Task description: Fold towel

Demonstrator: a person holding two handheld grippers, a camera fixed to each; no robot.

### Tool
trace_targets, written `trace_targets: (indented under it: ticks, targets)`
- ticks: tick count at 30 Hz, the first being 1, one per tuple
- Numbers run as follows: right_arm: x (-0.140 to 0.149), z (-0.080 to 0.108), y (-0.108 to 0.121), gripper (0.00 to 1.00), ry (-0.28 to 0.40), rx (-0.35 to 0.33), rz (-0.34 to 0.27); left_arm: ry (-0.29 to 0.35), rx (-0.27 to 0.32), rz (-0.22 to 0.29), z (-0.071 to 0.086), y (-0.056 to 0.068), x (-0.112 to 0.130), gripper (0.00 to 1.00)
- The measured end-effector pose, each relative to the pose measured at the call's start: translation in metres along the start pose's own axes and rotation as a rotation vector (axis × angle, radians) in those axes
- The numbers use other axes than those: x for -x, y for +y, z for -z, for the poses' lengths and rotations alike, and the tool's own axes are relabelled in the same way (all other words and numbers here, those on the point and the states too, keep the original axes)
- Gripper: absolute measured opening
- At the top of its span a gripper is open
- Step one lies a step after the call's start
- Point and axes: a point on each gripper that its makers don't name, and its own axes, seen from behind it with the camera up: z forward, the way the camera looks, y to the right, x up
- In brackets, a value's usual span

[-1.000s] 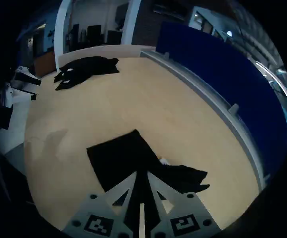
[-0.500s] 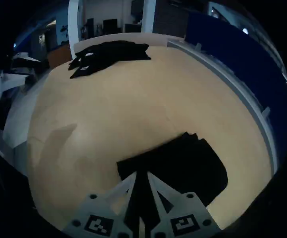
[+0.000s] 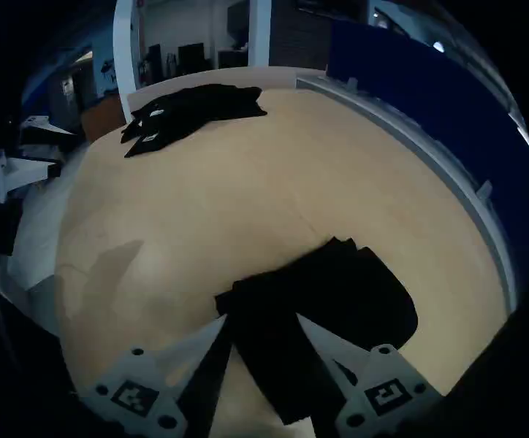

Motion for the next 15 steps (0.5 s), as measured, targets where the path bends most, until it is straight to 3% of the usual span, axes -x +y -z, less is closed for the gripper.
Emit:
trace_targets:
  ticks: [2, 15]
  targets:
    - [0.003, 0.004, 0.0, 0.65, 0.002, 0.008, -0.017, -0.001, 0.001, -0.002, -0.001, 0.001, 0.0, 0.89]
    - [0.051, 0.035, 0.014, 0.65, -0.03, 0.092, -0.111, -0.004, 0.01, -0.009, -0.004, 0.006, 0.002, 0.89]
